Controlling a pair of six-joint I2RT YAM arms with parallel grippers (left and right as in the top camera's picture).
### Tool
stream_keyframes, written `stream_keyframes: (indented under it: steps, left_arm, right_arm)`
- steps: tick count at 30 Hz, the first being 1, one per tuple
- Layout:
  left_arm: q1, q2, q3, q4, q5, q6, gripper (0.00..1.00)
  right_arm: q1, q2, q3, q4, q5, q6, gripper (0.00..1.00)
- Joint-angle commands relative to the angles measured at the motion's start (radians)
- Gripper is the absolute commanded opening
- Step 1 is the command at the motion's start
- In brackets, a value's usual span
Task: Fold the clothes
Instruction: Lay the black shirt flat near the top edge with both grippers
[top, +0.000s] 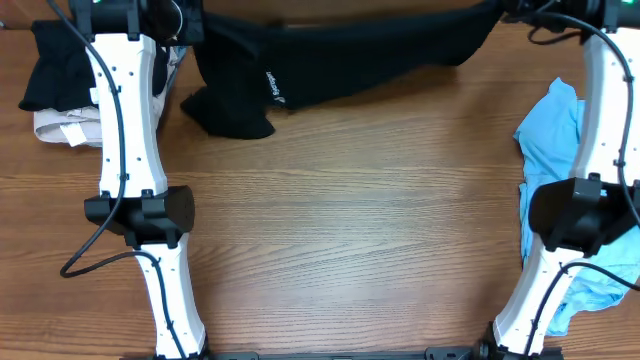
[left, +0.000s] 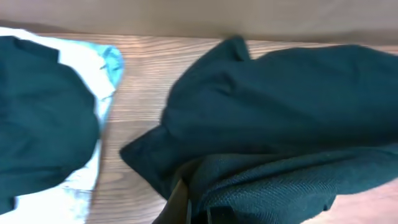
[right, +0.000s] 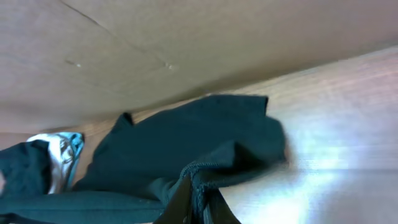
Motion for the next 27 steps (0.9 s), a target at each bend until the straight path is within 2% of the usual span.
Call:
stream_keyframes:
  steps: [1,9,18,27]
  left_arm:
    - [0.011,-0.117,0.024,-0.012,0.089,0.011,0.04]
    - [0.010,-0.335,0.024,-0.066,0.067,0.026,0.04]
    - [0.011,-0.553,0.024,-0.021,-0.087,0.026,0.04]
    - [0.011,-0.547,0.023,0.064,-0.074,0.023,0.04]
  right_arm:
    - [-0.059,-0.127,0.026,-0.034,-0.056,-0.029,0.04]
    - [-0.103,-0.339,0.026,-0.155,-0.063,-0.099,0.04]
    - [-0.103,-0.535,0.026,-0.161,-0.048,-0.102,0.04]
    - [-0.103,-0.523,0.025,-0.128,0.001,-0.102,0.04]
